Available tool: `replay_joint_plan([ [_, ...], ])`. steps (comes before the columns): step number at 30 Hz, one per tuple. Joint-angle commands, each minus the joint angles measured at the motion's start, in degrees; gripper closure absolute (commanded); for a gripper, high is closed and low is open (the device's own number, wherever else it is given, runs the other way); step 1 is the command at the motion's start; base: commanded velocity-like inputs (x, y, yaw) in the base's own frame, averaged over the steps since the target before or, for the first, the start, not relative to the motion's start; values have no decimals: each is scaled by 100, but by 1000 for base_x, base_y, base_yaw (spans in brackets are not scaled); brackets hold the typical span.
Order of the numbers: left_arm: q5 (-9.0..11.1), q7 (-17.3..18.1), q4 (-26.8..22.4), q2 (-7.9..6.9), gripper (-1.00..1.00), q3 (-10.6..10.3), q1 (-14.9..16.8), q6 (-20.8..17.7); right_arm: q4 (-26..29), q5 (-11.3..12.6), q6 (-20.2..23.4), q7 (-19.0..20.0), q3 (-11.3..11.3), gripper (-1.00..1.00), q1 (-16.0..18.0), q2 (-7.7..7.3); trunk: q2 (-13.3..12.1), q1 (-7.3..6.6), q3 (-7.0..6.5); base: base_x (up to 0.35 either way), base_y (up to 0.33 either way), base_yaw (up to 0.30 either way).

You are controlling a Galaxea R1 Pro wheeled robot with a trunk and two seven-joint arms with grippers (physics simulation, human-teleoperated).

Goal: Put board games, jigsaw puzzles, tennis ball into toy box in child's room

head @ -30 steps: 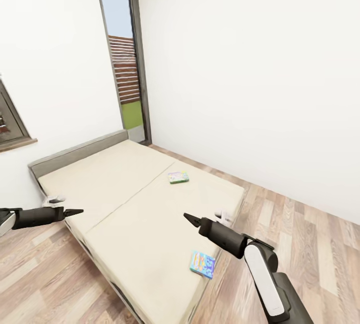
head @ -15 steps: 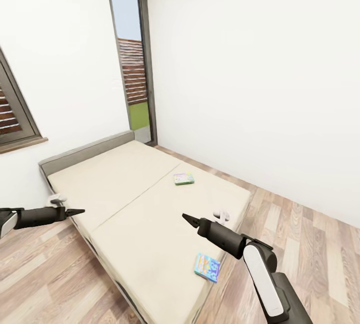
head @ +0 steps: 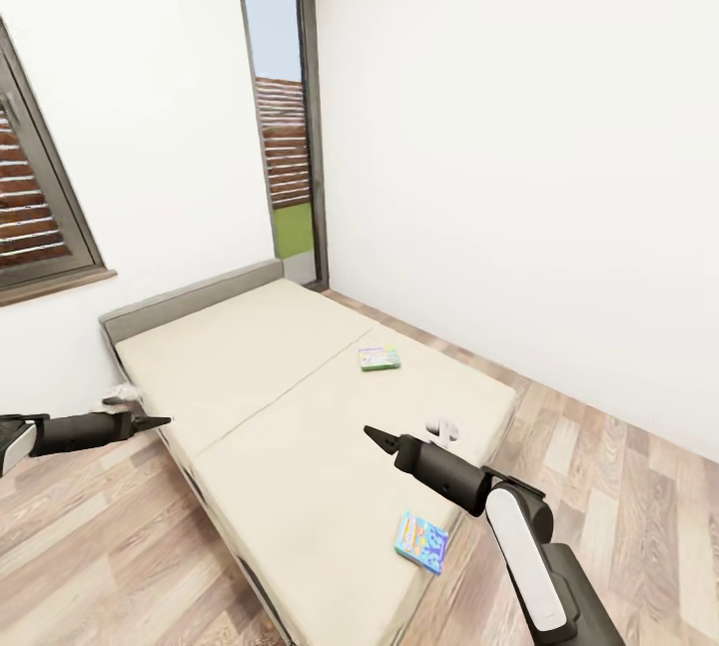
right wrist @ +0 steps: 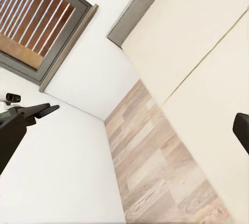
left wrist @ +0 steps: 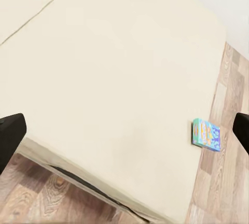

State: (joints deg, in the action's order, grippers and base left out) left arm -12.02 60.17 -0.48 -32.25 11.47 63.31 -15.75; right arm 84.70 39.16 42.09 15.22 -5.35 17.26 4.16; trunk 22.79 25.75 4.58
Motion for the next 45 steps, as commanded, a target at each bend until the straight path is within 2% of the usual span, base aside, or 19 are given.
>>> replay_joint_plan([
  [1,-46,19,-5,-1,-100,49,5,-54,3,-6,27,16,7,-100,5,3,13,4,13,1,-2,255],
  [9,-46,9,-5,2,-100,46,6,-54,-2,-5,27,15,7,-100,5,3,13,4,13,60,-73,169],
  [29,-46,12,-5,26,-100,46,-1,-51,8,-5,27,16,7,-100,5,6,13,4,13,26,-122,6],
  [45,-47,4,-7,35,-100,45,-2,-53,14,-5,27,16,7,-100,5,6,13,4,13,0,-283,0],
])
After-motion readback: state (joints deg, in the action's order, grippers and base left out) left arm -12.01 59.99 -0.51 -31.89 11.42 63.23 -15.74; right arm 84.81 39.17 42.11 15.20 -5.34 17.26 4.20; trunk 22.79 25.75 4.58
